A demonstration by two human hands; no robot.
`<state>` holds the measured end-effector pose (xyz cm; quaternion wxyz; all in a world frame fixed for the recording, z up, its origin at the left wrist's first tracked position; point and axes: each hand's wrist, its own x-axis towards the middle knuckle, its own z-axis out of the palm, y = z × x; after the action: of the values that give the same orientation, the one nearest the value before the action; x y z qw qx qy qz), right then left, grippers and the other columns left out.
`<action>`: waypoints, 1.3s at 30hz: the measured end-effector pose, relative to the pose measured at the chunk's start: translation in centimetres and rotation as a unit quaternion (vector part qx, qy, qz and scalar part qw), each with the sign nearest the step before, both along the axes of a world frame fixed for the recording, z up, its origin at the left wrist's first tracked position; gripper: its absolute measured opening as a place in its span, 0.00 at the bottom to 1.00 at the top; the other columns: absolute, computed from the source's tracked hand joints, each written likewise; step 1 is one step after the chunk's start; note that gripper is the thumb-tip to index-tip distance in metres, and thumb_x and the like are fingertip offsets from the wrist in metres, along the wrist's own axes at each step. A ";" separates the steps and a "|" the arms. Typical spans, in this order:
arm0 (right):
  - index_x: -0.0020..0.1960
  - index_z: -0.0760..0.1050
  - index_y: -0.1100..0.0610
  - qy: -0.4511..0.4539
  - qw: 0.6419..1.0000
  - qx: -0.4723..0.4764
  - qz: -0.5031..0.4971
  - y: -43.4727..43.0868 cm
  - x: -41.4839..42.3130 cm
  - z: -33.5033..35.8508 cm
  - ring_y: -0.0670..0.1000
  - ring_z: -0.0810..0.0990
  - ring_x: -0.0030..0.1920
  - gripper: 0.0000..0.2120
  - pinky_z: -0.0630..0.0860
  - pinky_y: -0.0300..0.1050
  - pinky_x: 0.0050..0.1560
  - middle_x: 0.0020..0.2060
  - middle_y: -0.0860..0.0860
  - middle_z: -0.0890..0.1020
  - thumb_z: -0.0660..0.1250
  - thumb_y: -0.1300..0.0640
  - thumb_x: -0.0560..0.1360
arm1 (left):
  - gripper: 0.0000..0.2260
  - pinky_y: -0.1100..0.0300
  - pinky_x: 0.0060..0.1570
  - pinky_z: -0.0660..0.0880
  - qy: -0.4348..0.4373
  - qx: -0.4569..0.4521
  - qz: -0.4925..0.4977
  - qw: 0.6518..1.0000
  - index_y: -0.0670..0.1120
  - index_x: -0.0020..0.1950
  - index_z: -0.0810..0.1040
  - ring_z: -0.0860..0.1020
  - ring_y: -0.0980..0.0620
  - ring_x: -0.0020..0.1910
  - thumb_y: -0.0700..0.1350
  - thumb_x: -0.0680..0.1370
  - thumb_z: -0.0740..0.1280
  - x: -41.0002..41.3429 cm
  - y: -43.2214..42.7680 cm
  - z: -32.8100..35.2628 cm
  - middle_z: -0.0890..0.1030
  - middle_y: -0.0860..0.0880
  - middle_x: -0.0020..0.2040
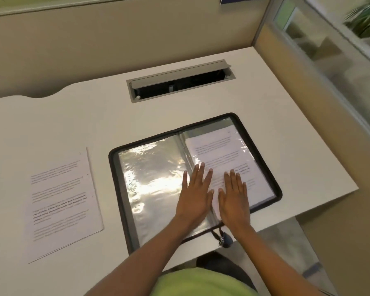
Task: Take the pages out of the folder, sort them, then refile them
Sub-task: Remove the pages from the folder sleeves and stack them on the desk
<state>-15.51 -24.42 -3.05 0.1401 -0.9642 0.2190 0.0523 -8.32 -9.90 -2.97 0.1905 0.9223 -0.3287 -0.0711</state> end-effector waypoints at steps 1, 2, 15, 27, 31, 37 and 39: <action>0.84 0.42 0.55 -0.001 1.000 -0.003 -0.014 -1.2 -0.9 -0.2 0.53 0.44 0.83 0.29 0.46 0.57 0.82 0.83 0.55 0.45 0.47 0.49 0.87 | 0.27 0.40 0.82 0.44 0.005 0.009 -0.009 1.000 0.50 0.86 0.49 0.40 0.49 0.85 0.55 0.88 0.50 -0.2 -1.1 -0.3 0.44 0.47 0.86; 0.84 0.42 0.54 0.001 0.999 -0.010 -0.030 -2.3 -1.7 -0.3 0.54 0.43 0.83 0.28 0.45 0.57 0.82 0.83 0.56 0.45 0.46 0.48 0.87 | 0.27 0.40 0.82 0.45 0.007 0.018 -0.018 1.000 0.50 0.86 0.49 0.41 0.48 0.85 0.55 0.88 0.50 -0.4 -2.2 -0.6 0.45 0.47 0.86; 0.83 0.36 0.50 -0.016 0.997 -0.010 -0.071 -4.9 -4.5 0.2 0.58 0.42 0.82 0.37 0.46 0.58 0.82 0.82 0.61 0.46 0.57 0.56 0.85 | 0.27 0.38 0.82 0.42 -0.004 0.077 -0.003 0.997 0.52 0.86 0.49 0.38 0.48 0.85 0.57 0.88 0.47 -1.3 -6.5 -1.6 0.44 0.48 0.86; 0.84 0.46 0.55 -0.147 0.962 0.015 0.230 0.0 -3.4 3.6 0.55 0.47 0.83 0.49 0.48 0.55 0.81 0.83 0.55 0.47 0.59 0.75 0.69 | 0.16 0.53 0.46 0.80 0.371 -0.442 0.394 0.715 0.47 0.65 0.80 0.85 0.46 0.47 0.55 0.86 0.61 4.5 -1.0 7.2 0.86 0.41 0.54; 0.84 0.43 0.52 -0.129 0.929 0.051 0.343 1.8 -3.7 3.1 0.55 0.44 0.83 0.47 0.48 0.55 0.82 0.83 0.55 0.47 0.60 0.72 0.72 | 0.11 0.51 0.43 0.81 0.357 -0.404 0.442 0.717 0.41 0.55 0.85 0.86 0.40 0.46 0.48 0.84 0.68 6.3 3.7 7.2 0.88 0.42 0.47; 0.84 0.42 0.51 -0.102 0.894 0.093 0.427 3.1 -3.4 3.2 0.52 0.42 0.83 0.44 0.48 0.53 0.82 0.83 0.53 0.48 0.60 0.70 0.76 | 0.03 0.62 0.35 0.80 0.391 -0.385 0.466 0.694 0.40 0.51 0.86 0.84 0.48 0.41 0.36 0.80 0.72 6.3 8.3 6.4 0.87 0.42 0.45; 0.84 0.45 0.52 -0.121 0.889 0.076 0.435 3.2 -3.1 3.5 0.51 0.45 0.83 0.33 0.48 0.51 0.82 0.83 0.53 0.51 0.57 0.60 0.84 | 0.01 0.64 0.32 0.79 0.390 -0.385 0.468 0.693 0.40 0.49 0.85 0.84 0.51 0.36 0.37 0.79 0.73 5.9 9.0 6.5 0.86 0.44 0.40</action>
<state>-18.64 -21.23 0.47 0.2018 -0.9480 -0.2461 0.0075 -2.42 -0.92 3.58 0.6482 0.6925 0.2510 -0.1930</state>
